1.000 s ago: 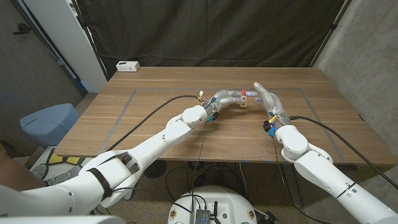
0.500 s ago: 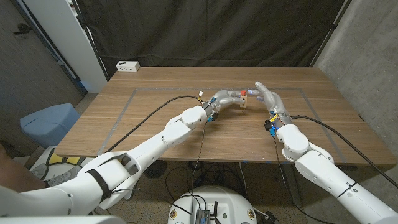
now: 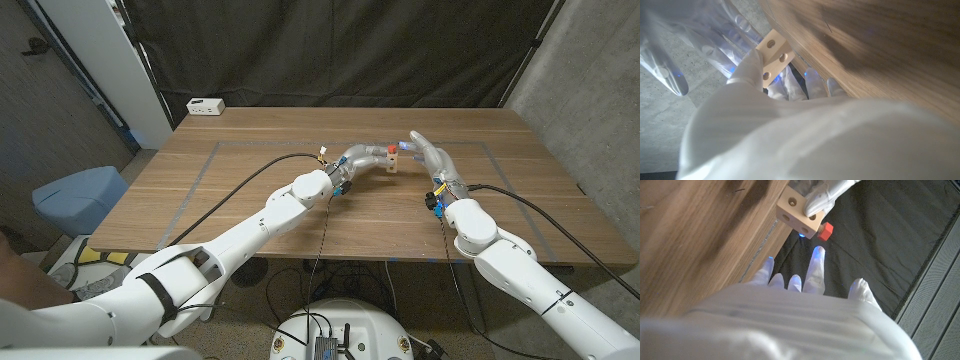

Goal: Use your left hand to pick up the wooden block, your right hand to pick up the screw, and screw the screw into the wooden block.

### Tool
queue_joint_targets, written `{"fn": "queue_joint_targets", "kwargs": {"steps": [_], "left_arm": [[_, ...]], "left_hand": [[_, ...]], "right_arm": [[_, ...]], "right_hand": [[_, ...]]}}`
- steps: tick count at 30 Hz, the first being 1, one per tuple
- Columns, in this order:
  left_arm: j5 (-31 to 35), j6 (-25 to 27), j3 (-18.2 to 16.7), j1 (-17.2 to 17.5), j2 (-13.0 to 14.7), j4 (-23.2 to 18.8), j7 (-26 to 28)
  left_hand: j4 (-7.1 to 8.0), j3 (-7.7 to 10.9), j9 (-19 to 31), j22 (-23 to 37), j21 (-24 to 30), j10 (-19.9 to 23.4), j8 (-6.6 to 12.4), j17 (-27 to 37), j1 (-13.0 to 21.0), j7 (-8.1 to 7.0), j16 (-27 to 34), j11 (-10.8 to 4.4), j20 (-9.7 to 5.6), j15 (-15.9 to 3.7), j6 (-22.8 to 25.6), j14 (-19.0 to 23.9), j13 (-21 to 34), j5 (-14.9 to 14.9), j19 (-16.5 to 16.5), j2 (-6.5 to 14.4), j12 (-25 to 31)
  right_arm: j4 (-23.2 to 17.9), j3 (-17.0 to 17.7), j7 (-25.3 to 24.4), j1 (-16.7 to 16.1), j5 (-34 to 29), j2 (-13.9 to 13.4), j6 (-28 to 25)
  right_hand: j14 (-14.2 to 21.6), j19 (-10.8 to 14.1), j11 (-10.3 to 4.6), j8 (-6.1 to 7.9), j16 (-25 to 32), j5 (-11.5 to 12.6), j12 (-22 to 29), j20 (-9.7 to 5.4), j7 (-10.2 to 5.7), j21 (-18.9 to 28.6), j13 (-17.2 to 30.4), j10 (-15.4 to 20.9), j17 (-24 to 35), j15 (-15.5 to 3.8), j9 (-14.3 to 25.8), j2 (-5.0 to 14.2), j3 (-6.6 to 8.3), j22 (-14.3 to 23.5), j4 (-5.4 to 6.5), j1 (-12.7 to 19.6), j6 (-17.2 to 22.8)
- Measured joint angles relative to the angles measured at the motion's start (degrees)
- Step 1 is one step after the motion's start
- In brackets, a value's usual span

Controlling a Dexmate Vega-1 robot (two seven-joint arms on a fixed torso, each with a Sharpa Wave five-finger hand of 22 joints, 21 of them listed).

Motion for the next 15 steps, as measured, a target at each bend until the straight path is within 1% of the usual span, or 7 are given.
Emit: {"fn": "queue_joint_targets", "kwargs": {"steps": [2, 4, 6, 9, 11, 13, 15], "left_arm": [[0.0, 0.1, 0.0, 0.0, 0.0, 0.0, 0.0], [0.1, 0.1, 0.0, 0.0, 0.0, -0.1, 0.0], [0.1, 0.2, 0.1, 0.0, 0.1, -0.3, 0.0], [0.2, 0.3, 0.1, 0.1, 0.1, -0.4, 0.0], [0.2, 0.3, 0.1, 0.1, 0.1, -0.4, 0.0], [0.2, 0.4, 0.1, 0.1, 0.1, -0.4, 0.1], [0.2, 0.4, 0.1, 0.1, 0.1, -0.4, 0.1]], "left_hand": [[0.0, 0.0, 0.0, 0.0, 0.0, 0.0, 0.0, 0.0, 0.0, 0.0, 0.0, 0.0, 0.0, 0.0, 0.0, 0.0, 0.0, 0.0, 0.0, 0.0, 0.0], [0.0, 0.0, 0.0, 0.0, 0.0, 0.0, -0.01, 0.0, 0.0, 0.0, 0.0, 0.0, 0.0, 0.0, 0.0, 0.0, 0.0, 0.0, 0.0, 0.0, 0.0], [0.0, 0.0, 0.0, 0.0, 0.0, 0.0, -0.01, 0.0, 0.0, 0.0, 0.0, 0.0, 0.0, 0.0, 0.0, 0.0, 0.0, 0.0, 0.0, 0.0, 0.0], [0.0, 0.0, 0.0, 0.0, 0.0, 0.0, -0.05, 0.0, 0.0, 0.0, 0.0, 0.0, 0.0, 0.0, 0.0, 0.0, 0.0, 0.0, 0.0, 0.0, 0.0], [0.0, 0.0, 0.0, 0.0, 0.0, 0.0, -0.06, 0.0, 0.0, 0.0, 0.0, 0.0, 0.0, 0.0, 0.0, 0.0, 0.0, -0.1, 0.0, 0.0, 0.0], [0.0, 0.0, 0.0, 0.0, 0.0, 0.0, -0.18, 0.0, 0.0, 0.0, 0.0, 0.0, 0.0, 0.0, 0.0, 0.0, 0.0, -0.1, 0.0, 0.0, 0.0], [0.0, 0.0, 0.0, 0.0, 0.0, 0.0, -0.16, 0.0, 0.0, 0.0, 0.0, -0.01, 0.0, 0.0, 0.0, 0.0, 0.0, -0.1, 0.0, 0.0, 0.0]], "right_arm": [[0.2, 0.0, 0.1, 0.2, 0.0, -0.1, 0.0], [0.3, 0.0, 0.5, 0.3, 0.3, -0.3, 0.0], [0.5, 0.0, 1.0, 0.4, 0.6, -0.4, 0.0], [0.6, -0.1, 1.5, 0.6, 1.0, -0.6, 0.0], [0.8, -0.1, 1.5, 0.7, 1.0, -0.8, 0.0], [0.9, -0.1, 1.5, 0.9, 1.0, -0.9, 0.0], [1.0, -0.2, 1.5, 1.0, 1.0, -1.0, 0.0]], "right_hand": [[-0.5, -0.2, 0.19, 0.0, 0.0, 0.0, 0.0, 0.23, -0.17, 0.0, 0.0, -0.2, 0.2, -0.04, 0.0, -0.2, -0.19, 0.0, 0.19, -0.2, -0.5], [-0.7, -0.5, -0.11, 0.0, 0.0, 0.0, 0.0, 0.08, -0.29, 0.0, 0.0, -0.5, 0.3, 0.1, 0.0, -0.42, -0.24, 0.0, 0.24, -0.4, -1.1], [-0.9, -0.8, -0.12, 0.0, 0.0, 0.0, 0.0, 0.21, -0.33, 0.0, 0.0, -1.1, 0.3, 0.32, 0.0, -0.22, -0.24, 0.0, 0.24, -0.7, -1.7], [-1.2, -1.3, 0.37, 0.0, 0.0, 0.0, 0.0, 0.11, -0.52, 0.0, 0.0, -1.8, 0.3, 0.63, 0.0, -0.27, -0.47, 0.0, 0.47, -1.2, -2.5], [-1.9, -1.6, 0.19, 0.0, 0.0, 0.0, 0.0, 0.3, -0.48, 0.0, 0.0, -2.2, 0.3, 0.8, 0.0, -0.28, -0.47, 0.0, 0.47, -1.2, -3.1], [-2.0, -1.8, 0.48, 0.0, 0.0, 0.0, 0.0, 0.21, -0.43, -0.4, 0.0, -2.6, 0.3, 0.83, 0.0, -0.5, -0.47, 0.0, 0.47, -1.4, -3.7], [-2.4, -2.4, 0.07, 0.0, 0.0, 0.0, 0.0, 0.32, -0.52, -0.4, 0.0, -3.0, 0.3, 1.13, 0.0, -0.5, -0.63, 0.0, 0.63, -1.4, -4.0]]}}
